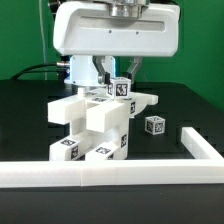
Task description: Assemble chair
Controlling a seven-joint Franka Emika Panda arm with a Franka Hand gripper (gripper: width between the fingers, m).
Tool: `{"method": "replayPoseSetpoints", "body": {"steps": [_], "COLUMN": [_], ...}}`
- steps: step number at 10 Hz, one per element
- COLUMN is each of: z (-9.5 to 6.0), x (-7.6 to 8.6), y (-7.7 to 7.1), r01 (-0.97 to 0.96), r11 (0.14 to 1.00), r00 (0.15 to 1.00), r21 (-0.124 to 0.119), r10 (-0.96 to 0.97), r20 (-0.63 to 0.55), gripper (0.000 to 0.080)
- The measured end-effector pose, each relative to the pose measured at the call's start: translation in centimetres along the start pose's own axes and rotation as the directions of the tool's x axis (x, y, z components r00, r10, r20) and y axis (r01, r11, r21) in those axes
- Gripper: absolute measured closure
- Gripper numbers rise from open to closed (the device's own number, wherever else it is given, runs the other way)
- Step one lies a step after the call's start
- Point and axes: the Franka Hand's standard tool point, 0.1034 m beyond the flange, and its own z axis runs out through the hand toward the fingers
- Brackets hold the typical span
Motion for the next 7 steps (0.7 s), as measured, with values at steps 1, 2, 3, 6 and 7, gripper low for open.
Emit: {"method": "replayPoseSetpoints", "body": {"steps": [1, 2, 3, 6, 7], "z": [0.00, 0.00, 0.01, 0.01, 0.01], "x": [0.01, 0.02, 0.04, 0.11, 0.11], "y": [0.12, 0.15, 0.28, 0.66, 0.66], "r01": [-0.002, -0.002, -0.002, -0.006, -0.007], "r11": [1.000, 1.000, 1.000, 1.000, 1.000], "r00": [1.000, 1.000, 1.000, 1.000, 1.000], "r21": [0.000, -0.001, -0.001, -0.003, -0.003], "r10": [0.002, 0.002, 0.002, 0.006, 0.007], "r20": [0.000, 0.000, -0.001, -0.004, -0.004], "gripper": [0.0514, 0.0514, 0.0514, 0.0514, 0.0514]}}
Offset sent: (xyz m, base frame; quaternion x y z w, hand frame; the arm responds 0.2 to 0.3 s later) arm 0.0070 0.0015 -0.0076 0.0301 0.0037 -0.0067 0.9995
